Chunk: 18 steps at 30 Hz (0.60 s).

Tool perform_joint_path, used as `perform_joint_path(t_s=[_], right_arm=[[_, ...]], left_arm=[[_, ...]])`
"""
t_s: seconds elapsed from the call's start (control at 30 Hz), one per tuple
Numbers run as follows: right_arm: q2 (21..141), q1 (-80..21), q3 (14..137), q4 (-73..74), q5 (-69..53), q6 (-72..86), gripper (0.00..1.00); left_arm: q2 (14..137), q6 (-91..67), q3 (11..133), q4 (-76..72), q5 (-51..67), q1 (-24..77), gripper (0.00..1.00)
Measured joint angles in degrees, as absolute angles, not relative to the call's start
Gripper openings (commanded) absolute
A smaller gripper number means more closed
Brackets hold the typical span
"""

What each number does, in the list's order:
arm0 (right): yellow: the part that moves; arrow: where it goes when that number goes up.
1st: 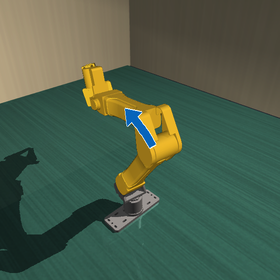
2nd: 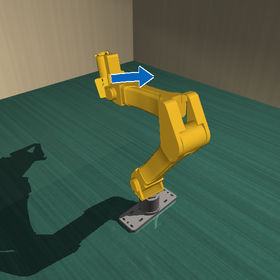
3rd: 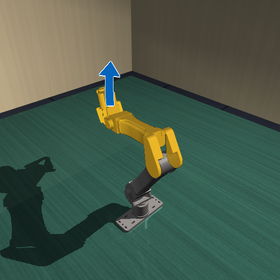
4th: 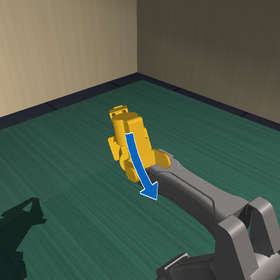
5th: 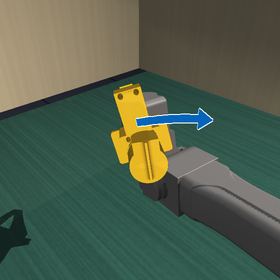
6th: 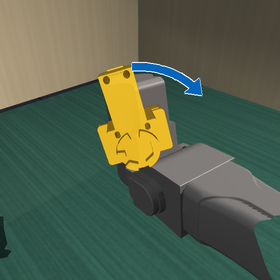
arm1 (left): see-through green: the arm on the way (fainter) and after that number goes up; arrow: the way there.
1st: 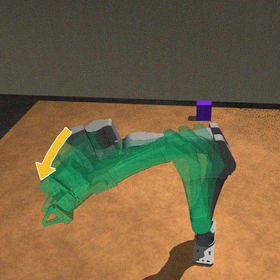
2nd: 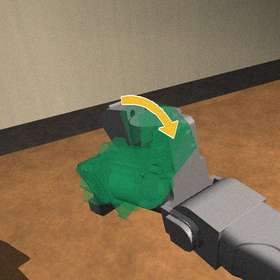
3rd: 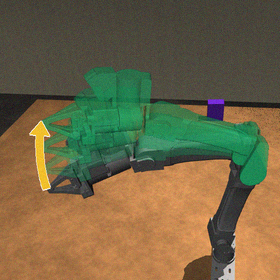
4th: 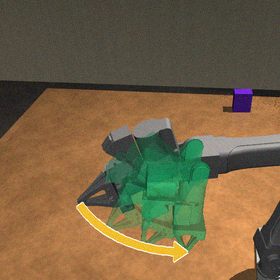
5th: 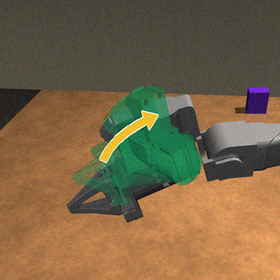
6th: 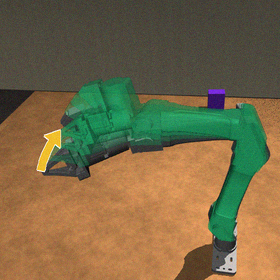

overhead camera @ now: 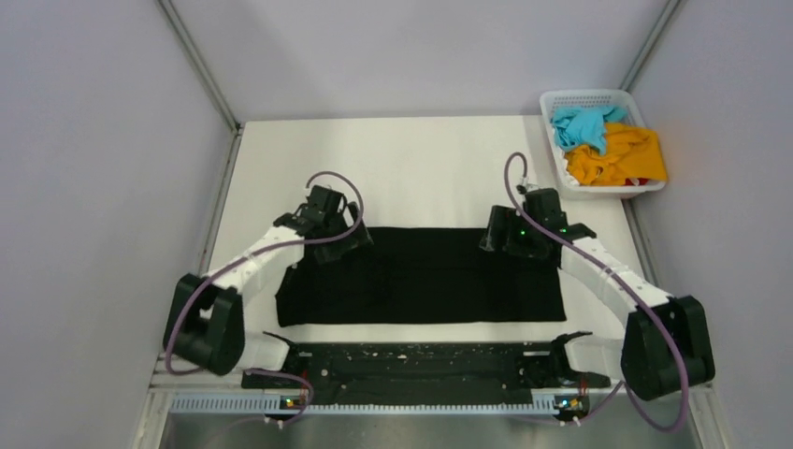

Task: Fold and stack the t-shirts
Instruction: Rotate the tshirt 90 degrees

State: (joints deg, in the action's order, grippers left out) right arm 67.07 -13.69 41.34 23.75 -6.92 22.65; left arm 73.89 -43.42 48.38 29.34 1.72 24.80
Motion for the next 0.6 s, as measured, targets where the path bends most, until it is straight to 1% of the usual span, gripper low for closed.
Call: perform_joint_path(t_s=[0.07,0.17,0.23,0.33,0.47,0.57,0.6], right_arm=[[70.48,-16.34,41.28,21.98,-7.73,22.68,0.99],[74.96,-19.92,41.23,19.4,-8.56,23.03,0.98],[77.82,-22.13,41.23,17.87,-9.17,23.14,0.98],[82.37,-25.34,41.36,16.34,-9.3,22.61,0.98],[84.18,-27.97,42.76,14.74,-10.04,22.06,0.97],[85.21,-30.15,43.33,13.98,-11.2,20.97,0.97],[85.62,-30.94,43.66,13.85,-11.99,20.6,0.97]], left_arm=[[79.64,-43.44,49.23,27.53,1.61,21.82,0.99],[90.02,-43.7,51.99,26.28,2.35,20.8,0.97],[96.09,-44.01,58.15,29.23,3.42,20.49,0.97],[105.41,-44.1,69.47,31.46,4.99,20.18,0.97],[116.64,-43.72,85.38,34.2,6.33,19.9,0.97],[127.5,-43.16,102.02,34.83,7.79,19.81,0.98],[132.68,-43.16,110.32,34.17,9.21,19.81,0.99]])
